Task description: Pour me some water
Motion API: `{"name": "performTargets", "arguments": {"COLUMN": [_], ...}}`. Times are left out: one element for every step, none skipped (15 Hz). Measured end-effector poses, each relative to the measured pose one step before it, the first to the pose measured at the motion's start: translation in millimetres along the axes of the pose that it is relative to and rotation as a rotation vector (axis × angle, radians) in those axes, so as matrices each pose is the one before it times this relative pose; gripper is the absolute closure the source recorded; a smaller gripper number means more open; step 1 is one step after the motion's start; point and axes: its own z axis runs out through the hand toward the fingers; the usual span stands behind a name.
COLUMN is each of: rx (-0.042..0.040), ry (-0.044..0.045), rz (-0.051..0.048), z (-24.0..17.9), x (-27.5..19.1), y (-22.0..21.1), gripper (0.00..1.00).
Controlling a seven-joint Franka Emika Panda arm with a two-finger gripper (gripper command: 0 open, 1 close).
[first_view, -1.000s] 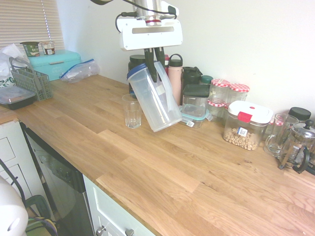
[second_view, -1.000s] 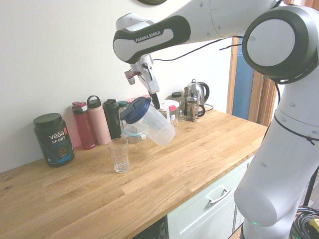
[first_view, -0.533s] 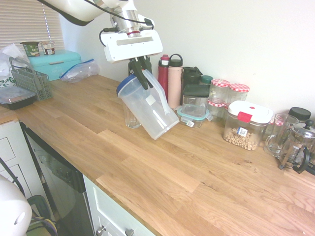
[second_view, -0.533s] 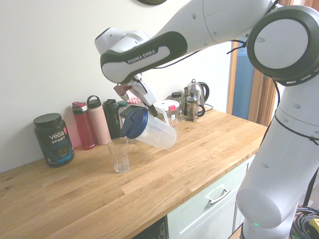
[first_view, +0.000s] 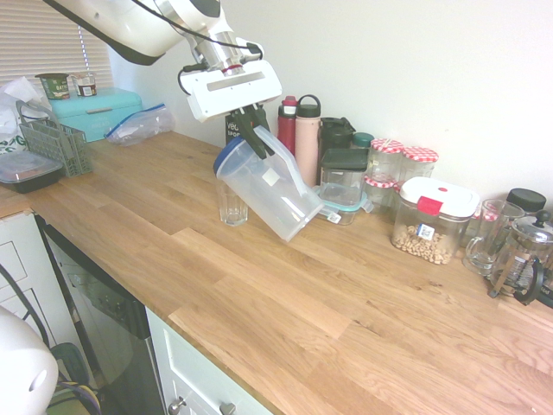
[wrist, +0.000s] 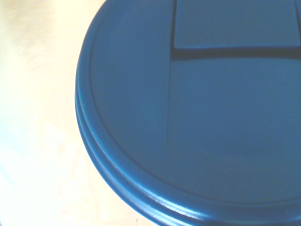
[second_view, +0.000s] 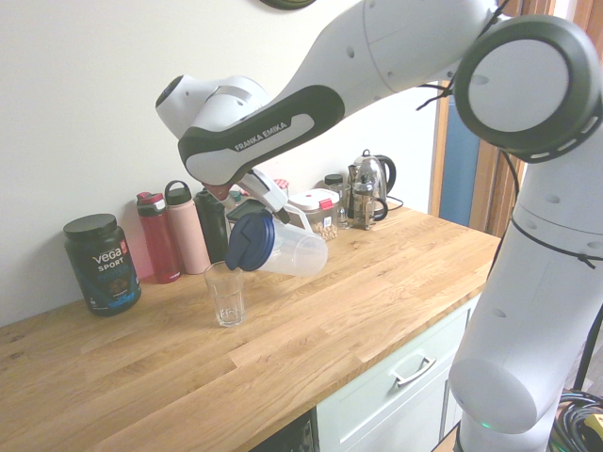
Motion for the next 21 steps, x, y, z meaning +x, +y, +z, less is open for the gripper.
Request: {"name": "performTargets", "arguments": {"rx": [-0.00048, 0.00024, -0.00267, -0.00481, -0.00482, -0.00809, -0.00985, -0.01055, -0.01005, -0.00849, -0.0027, -0.00077, 0.00771, 0.02801, 0.04604, 0.05159, 0.05004, 0.05083, 0.05189, 0.05012, 0.04647], "ry": [0.00312, 0.00087, -0.00348, -0.00476, -0.00324, -0.00198, -0.00194, -0.00446, -0.00505, -0.00304, 0.00015, 0.00214, 0.01073, 0.02045, 0.02804, 0.03005, 0.02494, 0.01488, 0.00753, 0.00174, 0.00001], "rz": [0.00406, 0.00423, 0.0049, 0.00413, 0.00112, -0.00236, -0.00489, -0.00939, -0.01165, -0.00672, -0.00299, 0.00045, 0.00605, 0.01874, 0.02705, 0.02732, 0.03757, 0.044, 0.04713, 0.04895, 0.05162], "z": [-1.24, -2.3, -3.48, -4.97, -4.61, -3.12, -0.82, 0.35, 0.55, 0.0, -0.71, -0.98, -2.05, -3.88, -6.17, -8.71, -10.55, -10.4, -10.38, -8.25, -3.32], "x": [7.38, 5.1, 2.74, 0.75, -0.93, -1.07, -0.82, -0.6, -0.73, -1.13, -1.52, -1.82, -2.71, -5.55, -10.57, -14.85, -19.73, -20.65, -20.48, -17.22, -13.61], "y": [3.82, 4.08, 4.04, 3.47, 2.47, 1.72, 1.26, 1.36, 1.22, 0.74, 0.39, -0.01, 0.72, 3.89, 9.06, 15.56, 21.12, 22.83, 24.64, 24.47, 23.81], "gripper": [1.0, 1.0, 1.0, 1.0, 1.0, 1.0, 1.0, 1.0, 1.0, 1.0, 1.0, 1.0, 1.0, 1.0, 1.0, 1.0, 1.0, 1.0, 1.0, 1.0, 1.0]}}
